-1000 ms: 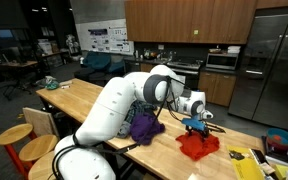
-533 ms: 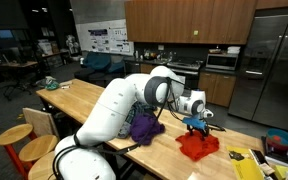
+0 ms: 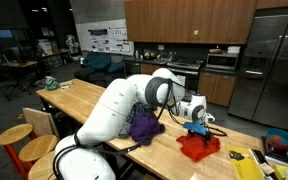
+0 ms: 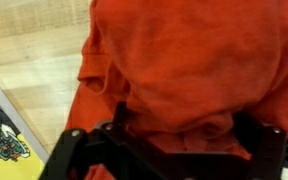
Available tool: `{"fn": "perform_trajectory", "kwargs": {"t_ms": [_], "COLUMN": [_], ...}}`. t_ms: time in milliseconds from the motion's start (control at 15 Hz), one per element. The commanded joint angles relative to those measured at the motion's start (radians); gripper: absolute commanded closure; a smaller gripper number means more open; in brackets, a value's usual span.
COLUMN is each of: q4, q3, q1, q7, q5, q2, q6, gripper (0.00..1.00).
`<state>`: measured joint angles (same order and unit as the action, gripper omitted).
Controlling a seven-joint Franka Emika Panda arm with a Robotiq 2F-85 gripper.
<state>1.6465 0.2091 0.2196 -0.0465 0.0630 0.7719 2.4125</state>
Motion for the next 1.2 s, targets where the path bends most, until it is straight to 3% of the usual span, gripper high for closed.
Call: {"fn": "perform_trajectory", "kwargs": {"t_ms": [0,133,733,1133], "q4": [0.036,0.036,0.043,0.044], "q3": [0.008,0.007,0.001,-0.005], "q1": [0.002,0.004,0.008,0.01], "q7": [0.018,0.019,0.012,0.01], "q5": [0.019,0.017,0.011,0.004], "q2": [-0.008,-0.005,-0.015,-0.02], "q6": [0.03,0.035,0.051,0.063], "gripper": [0.25,0.3,0.95,0.95]}}
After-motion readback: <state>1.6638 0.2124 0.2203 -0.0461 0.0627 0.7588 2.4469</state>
